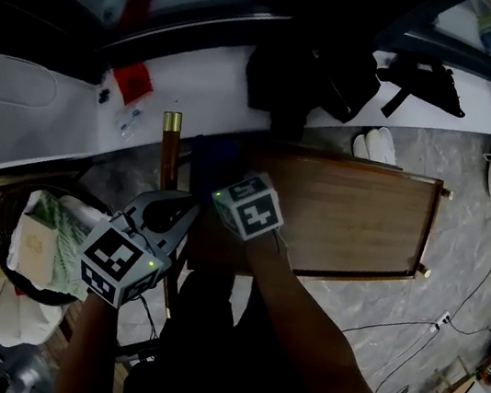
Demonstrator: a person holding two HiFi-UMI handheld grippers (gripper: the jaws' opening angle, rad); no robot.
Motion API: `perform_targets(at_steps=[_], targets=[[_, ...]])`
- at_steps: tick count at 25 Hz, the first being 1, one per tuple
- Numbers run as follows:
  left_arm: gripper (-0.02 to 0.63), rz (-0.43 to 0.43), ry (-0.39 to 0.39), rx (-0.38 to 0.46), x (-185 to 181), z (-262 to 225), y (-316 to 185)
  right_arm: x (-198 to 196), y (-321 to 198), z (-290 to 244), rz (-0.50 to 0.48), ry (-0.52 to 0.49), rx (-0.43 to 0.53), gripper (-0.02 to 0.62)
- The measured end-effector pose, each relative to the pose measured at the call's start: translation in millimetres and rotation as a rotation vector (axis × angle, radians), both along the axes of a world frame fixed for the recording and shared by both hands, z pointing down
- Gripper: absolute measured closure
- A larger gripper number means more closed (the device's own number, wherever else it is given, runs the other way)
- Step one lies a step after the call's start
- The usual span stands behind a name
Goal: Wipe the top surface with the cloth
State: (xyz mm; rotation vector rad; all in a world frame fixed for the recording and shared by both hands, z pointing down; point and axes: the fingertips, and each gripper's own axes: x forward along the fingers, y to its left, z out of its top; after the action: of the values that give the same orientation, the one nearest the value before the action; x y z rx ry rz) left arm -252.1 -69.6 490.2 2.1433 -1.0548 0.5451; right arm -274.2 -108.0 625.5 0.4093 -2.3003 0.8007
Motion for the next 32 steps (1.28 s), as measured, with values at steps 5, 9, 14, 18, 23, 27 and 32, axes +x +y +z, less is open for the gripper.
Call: perform_targets(at_steps=[5,9,14,18,23,27,32], targets=[[0.598,-0.031,-0.055,-0.026,2,1,-6,20,-4,1,0.001,0.000,0.009,0.534],[0.598,-0.032,-0.065,-0.024,21,-5,-17,44,-13,1,0.019,0.002,0.020,0.534],[0.598,0.015,-0.071,-0.027,67,-7,-30,91,-24,2,0.047,0.016,0.019,0.534],[0.598,0.058,-0.111,-0.043,102,-1,-38,136,-38,0,0.082,0.019,0.029,0.534],[0.598,0.079,-0.113,-0.069,145,6,-46,192,-55,-4,0.137,0.014,0.037,0.534],[0.598,0.119,-0.134,-0.072,181,9,-52,239,-68,-3,0.174,0.029,0.040,0.534],[0.598,0.173,-0.152,-0.082,222,9,-60,297,-90,-1,0.233,0.044,0.065,0.534]])
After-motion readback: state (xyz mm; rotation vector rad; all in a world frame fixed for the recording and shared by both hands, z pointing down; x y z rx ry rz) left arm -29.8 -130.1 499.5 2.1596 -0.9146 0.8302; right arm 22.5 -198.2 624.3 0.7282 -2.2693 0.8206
